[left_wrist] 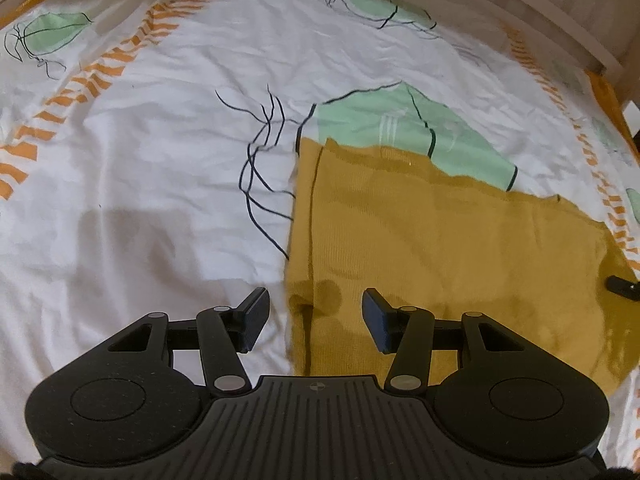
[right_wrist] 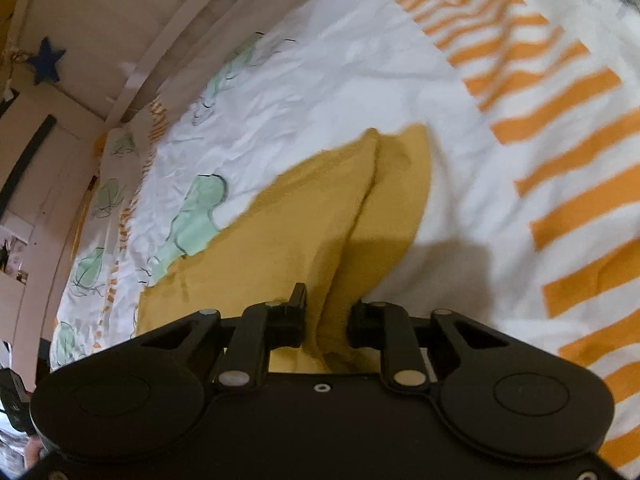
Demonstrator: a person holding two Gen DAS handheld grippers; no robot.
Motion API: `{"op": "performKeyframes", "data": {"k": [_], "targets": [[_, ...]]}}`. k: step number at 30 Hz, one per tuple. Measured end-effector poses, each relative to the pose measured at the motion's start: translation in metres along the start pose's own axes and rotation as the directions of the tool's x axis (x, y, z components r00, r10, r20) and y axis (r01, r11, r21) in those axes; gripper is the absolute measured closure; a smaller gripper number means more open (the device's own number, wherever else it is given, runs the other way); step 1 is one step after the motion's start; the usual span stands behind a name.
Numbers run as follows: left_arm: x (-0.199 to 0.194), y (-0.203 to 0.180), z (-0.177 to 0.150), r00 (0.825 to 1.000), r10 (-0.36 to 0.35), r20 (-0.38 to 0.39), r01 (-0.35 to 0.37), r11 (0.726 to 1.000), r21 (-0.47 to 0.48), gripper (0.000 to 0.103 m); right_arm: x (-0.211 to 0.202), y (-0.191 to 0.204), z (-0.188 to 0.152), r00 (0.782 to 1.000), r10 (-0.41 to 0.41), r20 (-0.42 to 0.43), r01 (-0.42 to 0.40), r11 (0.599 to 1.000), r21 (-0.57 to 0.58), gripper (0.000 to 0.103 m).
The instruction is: Fold small clothes
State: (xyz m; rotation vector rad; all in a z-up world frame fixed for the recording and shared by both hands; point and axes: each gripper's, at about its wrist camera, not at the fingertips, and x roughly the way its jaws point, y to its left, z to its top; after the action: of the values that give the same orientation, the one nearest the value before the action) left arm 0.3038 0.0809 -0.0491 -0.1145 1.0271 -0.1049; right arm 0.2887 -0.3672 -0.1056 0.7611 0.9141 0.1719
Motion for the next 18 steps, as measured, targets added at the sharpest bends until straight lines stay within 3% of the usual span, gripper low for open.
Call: {"op": "performKeyframes", "data": {"k": [3, 9, 18], "targets": [[-0.004, 0.006, 0.004, 1.000, -0.010, 0.004, 0.010, 1.000, -0.015, 0.053, -0.002, 0.034, 0.001, 0.999, -0.032, 0.003, 0.032, 0.998, -0.055, 0.075], [-0.011, 0.026, 0.013, 1.000, -0.026, 0.012, 0.027, 0.996, -0.079, 0.053, 0.001, 0.113, 0.001, 1.000, 0.006, -0.015, -0.008, 0.987, -0.160, 0.075], [-0.015, 0.057, 0.023, 1.000, -0.020, 0.017, 0.022, 0.990, -0.137, 0.053, 0.067, 0.214, -0.041, 0.991, 0.057, -0.124, -0.090, 0.956, -0.279, 0.076]]}}
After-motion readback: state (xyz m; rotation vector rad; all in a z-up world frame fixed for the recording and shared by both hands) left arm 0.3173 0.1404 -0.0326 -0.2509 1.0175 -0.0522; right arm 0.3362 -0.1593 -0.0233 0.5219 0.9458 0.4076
